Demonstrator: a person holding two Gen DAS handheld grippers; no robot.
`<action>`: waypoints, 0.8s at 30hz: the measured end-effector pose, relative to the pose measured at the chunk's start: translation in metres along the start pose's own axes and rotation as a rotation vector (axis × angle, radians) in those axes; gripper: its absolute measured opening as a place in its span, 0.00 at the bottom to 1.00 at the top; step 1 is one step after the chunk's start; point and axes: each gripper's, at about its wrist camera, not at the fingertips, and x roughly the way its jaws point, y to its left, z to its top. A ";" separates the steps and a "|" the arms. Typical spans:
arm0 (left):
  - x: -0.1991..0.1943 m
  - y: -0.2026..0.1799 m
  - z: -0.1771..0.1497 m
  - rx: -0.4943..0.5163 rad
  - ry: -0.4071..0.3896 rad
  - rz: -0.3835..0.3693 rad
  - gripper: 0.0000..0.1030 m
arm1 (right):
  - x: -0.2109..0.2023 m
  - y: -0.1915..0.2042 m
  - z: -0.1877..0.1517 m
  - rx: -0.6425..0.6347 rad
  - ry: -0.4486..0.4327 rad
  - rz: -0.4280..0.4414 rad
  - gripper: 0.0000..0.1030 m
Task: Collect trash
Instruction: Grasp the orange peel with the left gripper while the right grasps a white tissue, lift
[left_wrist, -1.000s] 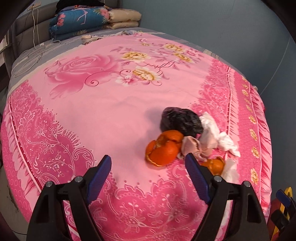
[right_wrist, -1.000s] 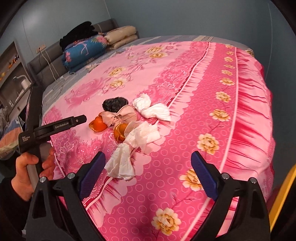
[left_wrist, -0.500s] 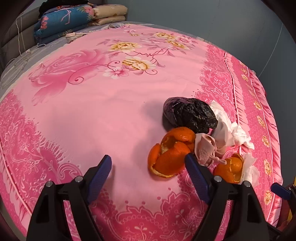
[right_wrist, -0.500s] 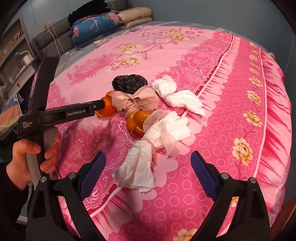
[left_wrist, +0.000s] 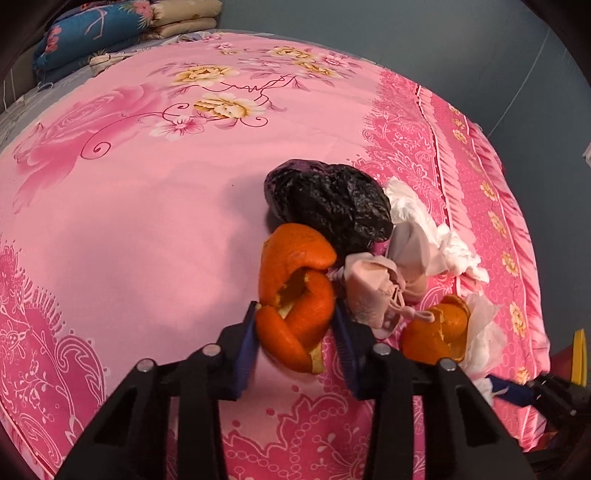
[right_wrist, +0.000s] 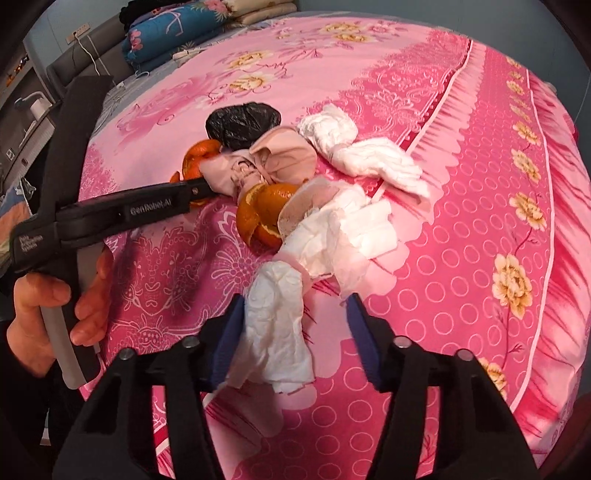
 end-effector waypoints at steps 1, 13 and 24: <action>-0.001 0.001 0.000 -0.004 0.000 -0.005 0.31 | 0.000 0.000 -0.001 0.004 0.000 0.006 0.35; -0.022 0.003 -0.003 -0.027 -0.016 0.005 0.28 | -0.025 0.014 -0.010 -0.062 -0.040 0.011 0.14; -0.059 -0.003 -0.009 -0.026 -0.047 0.009 0.28 | -0.074 0.016 -0.020 -0.076 -0.111 0.042 0.14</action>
